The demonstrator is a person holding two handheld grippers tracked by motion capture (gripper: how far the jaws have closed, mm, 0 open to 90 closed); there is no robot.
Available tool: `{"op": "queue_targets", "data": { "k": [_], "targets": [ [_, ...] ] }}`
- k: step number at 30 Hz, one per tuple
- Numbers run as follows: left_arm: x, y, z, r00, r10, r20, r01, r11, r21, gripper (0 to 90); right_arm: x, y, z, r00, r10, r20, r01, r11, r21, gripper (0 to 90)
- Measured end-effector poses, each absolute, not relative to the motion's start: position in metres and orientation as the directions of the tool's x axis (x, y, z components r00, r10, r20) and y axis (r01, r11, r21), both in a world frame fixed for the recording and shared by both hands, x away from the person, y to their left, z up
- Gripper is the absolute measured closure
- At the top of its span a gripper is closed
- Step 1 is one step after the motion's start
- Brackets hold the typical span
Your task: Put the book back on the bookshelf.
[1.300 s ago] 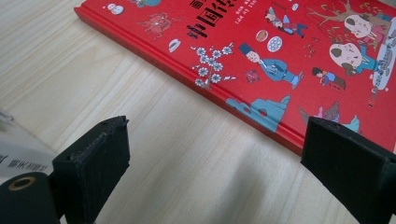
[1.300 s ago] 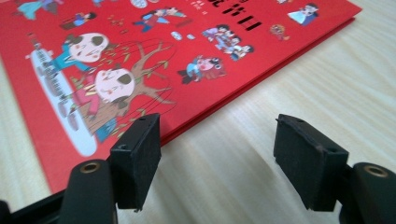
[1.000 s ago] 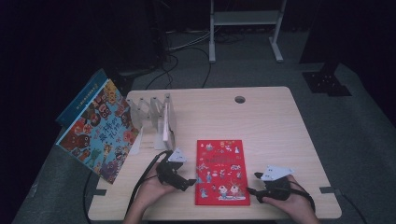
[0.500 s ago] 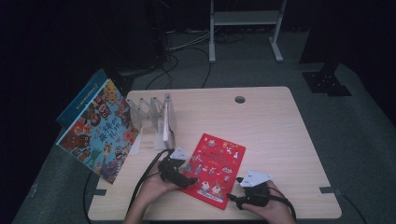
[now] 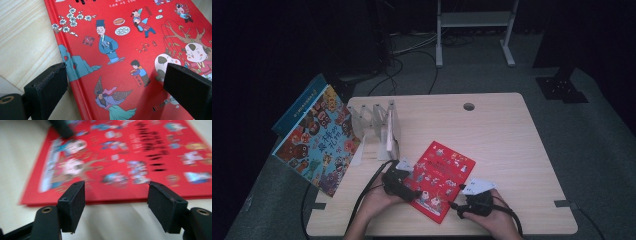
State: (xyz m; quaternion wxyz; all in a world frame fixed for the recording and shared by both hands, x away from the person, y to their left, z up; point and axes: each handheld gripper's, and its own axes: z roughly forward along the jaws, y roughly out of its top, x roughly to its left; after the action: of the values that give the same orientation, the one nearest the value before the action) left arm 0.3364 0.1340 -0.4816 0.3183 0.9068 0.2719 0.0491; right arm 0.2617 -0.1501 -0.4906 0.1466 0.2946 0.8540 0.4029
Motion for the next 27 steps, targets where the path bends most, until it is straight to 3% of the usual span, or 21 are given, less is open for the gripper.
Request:
{"op": "queue_targets", "data": {
  "k": [18, 27],
  "targets": [
    [0.337, 0.133, -0.484, 0.85, 0.519, -0.085, 0.457, -0.649, 0.608, 1.7, 0.356, -0.183, -0.477, -0.722, 0.692, 0.0, 0.44, 0.459, 0.772, 30.3],
    [0.337, 0.131, -0.485, 0.853, 0.515, -0.087, 0.454, -0.65, 0.609, 0.0, 0.38, -0.183, -0.487, -0.73, 0.683, 0.034, 0.471, 0.467, 0.749, 31.2]
  ]
}}
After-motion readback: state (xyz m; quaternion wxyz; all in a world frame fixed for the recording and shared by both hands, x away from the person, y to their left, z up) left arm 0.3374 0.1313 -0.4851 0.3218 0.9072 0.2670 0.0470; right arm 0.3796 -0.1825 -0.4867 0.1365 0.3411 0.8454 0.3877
